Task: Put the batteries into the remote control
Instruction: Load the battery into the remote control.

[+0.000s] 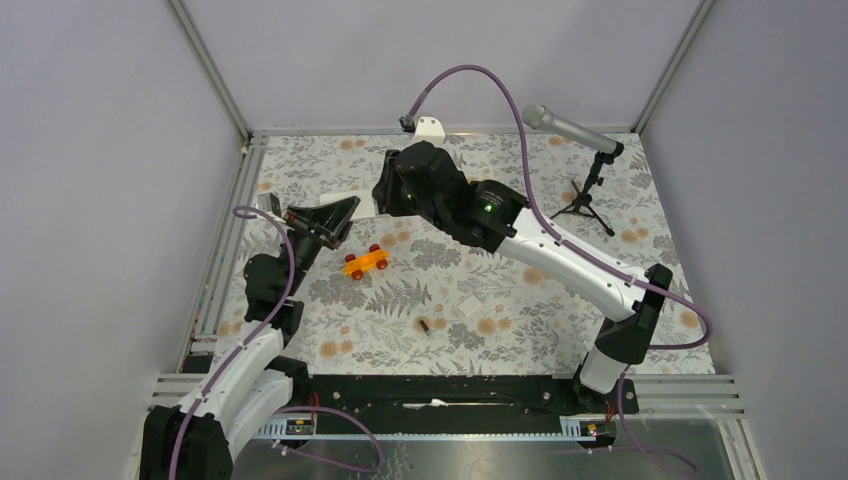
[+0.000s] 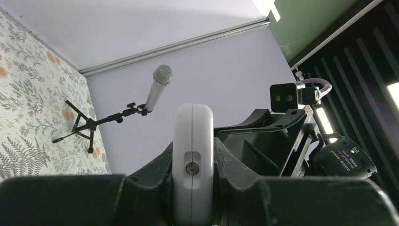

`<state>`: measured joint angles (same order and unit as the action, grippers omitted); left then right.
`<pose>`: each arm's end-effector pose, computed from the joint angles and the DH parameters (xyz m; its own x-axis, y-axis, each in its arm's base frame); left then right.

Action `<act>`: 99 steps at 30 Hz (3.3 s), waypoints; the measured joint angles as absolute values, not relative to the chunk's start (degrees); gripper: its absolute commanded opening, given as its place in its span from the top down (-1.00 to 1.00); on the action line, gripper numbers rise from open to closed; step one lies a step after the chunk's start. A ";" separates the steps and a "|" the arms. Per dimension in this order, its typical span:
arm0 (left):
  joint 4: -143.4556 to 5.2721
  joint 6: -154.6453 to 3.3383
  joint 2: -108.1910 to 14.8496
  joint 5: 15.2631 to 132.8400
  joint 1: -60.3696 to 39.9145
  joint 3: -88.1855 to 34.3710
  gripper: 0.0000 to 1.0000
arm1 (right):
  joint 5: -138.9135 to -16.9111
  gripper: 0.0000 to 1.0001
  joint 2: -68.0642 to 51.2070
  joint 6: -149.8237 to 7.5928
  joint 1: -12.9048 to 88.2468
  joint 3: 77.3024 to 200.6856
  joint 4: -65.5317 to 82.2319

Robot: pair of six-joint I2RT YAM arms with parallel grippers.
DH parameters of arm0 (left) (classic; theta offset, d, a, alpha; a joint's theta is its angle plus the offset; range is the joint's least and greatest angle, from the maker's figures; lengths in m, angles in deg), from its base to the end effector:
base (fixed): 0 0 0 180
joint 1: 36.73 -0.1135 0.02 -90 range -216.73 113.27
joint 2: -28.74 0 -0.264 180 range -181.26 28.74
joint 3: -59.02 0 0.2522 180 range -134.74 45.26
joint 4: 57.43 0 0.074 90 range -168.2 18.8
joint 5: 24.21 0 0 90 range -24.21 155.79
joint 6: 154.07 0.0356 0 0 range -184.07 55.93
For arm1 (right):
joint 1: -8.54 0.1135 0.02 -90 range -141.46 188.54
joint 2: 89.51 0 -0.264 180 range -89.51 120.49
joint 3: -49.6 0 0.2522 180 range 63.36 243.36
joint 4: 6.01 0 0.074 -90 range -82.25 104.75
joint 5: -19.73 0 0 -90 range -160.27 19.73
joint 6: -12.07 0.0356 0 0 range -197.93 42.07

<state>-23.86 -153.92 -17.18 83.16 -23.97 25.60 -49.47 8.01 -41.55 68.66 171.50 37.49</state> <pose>0.1764 -0.0509 0.2874 -0.4816 -0.8695 -0.1098 0.3519 -0.0771 -0.9329 0.2031 0.3281 0.4442 -0.5130 0.2201 -0.8297 -0.4212 0.7776 0.4668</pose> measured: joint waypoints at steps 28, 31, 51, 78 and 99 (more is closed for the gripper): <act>-22.57 -154.66 -18.40 82.19 -23.97 25.60 1.00 | -53.98 -0.95 2.89 -32.33 65.75 167.06 38.52; -21.96 -155.10 -18.66 82.17 -23.97 25.60 1.00 | -56.03 -0.98 -0.58 -28.39 64.73 160.96 36.29; -19.25 -157.35 -19.10 82.15 -23.97 25.58 1.00 | -66.41 -0.76 -3.19 0.57 60.36 148.77 18.69; -18.03 -157.09 -19.01 82.30 -23.93 25.58 1.00 | -68.45 -0.16 -0.37 7.15 59.74 147.83 14.48; -15.89 -162.07 -20.15 81.47 -23.84 25.54 1.00 | -68.86 0.11 -0.41 7.39 59.53 147.78 11.37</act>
<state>-15.89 -162.07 -20.15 81.47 -23.84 25.54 -68.86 -0.41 7.39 59.53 147.78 11.37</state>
